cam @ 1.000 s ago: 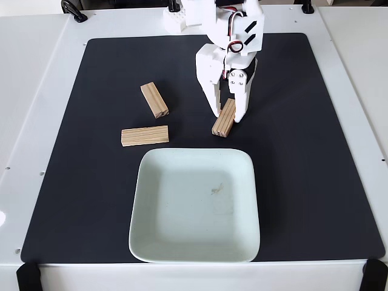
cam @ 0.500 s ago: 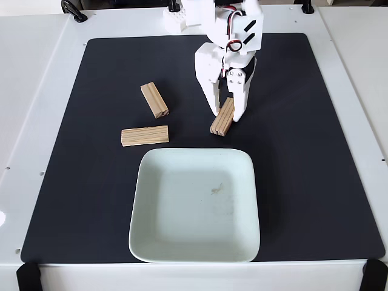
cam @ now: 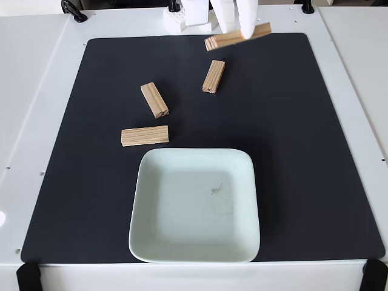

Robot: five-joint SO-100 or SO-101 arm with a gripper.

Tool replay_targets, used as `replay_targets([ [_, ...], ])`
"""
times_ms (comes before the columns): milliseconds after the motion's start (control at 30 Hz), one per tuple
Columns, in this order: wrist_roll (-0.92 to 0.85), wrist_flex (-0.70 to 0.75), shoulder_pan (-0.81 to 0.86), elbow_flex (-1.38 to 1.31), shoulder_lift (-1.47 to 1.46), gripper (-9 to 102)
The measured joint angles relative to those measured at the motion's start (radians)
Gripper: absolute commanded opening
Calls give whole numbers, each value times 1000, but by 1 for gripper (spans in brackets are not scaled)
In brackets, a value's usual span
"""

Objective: Pick up the wooden block and place them on the plate.

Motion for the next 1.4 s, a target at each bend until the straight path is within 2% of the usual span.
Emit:
replay_targets([
  [133, 17, -9, 23, 34, 60, 0],
  [233, 28, -84, 37, 35, 23, 0],
  [400, 32, -307, 101, -5, -201, 0],
  [500, 32, -367, 138, -109, -371, -1],
  [633, 44, -382, 161, -318, -629, -1],
  [833, 219, -385, 201, -693, -991, -1],
  [1000, 253, -385, 199, -950, -1201, -1],
  [1167, 259, -385, 187, -1078, -1308, -1],
  [1400, 259, -385, 179, -1094, -1345, -1],
])
